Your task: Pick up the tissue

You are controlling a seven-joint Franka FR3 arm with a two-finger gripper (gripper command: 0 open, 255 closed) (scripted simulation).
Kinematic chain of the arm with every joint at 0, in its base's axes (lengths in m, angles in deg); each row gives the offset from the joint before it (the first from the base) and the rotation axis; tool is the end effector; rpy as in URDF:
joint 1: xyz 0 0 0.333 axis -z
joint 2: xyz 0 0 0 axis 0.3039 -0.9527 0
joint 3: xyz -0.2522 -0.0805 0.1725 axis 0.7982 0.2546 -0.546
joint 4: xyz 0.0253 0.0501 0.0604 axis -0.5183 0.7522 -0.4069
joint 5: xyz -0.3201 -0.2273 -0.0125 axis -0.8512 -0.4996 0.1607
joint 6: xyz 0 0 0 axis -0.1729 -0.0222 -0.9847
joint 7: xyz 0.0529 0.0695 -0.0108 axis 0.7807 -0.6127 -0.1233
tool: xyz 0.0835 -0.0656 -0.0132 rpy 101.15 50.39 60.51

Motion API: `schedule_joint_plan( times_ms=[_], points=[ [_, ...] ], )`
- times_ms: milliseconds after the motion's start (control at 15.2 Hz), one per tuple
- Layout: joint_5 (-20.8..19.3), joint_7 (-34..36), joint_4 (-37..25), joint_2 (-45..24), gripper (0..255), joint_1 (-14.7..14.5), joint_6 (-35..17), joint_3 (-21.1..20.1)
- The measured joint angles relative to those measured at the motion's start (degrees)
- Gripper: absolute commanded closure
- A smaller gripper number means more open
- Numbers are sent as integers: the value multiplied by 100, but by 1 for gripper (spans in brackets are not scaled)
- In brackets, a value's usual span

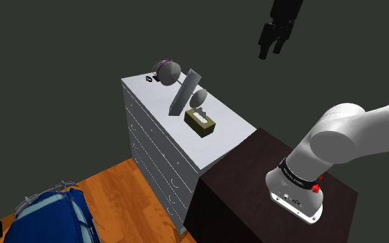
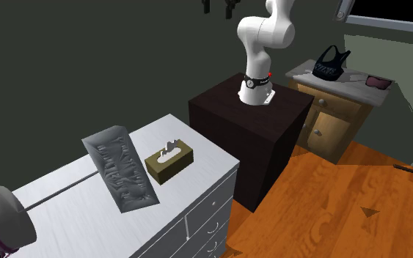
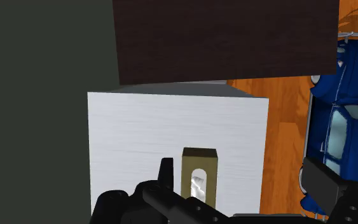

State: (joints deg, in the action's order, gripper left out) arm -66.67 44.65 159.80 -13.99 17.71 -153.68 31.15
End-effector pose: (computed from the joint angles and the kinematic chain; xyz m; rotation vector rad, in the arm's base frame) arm 0.3087 -0.0245 0.5875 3.0778 -0.0677 -0.1194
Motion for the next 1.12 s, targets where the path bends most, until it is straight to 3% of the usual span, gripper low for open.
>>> schedule_joint_plan(
  times_ms=[330, 1122],
  points=[
    [-60, 274, 156, -461, 0, 22, -447, -162],
    [-543, 1554, 99, -2867, 0, 152, -2048, -703]
  ],
)
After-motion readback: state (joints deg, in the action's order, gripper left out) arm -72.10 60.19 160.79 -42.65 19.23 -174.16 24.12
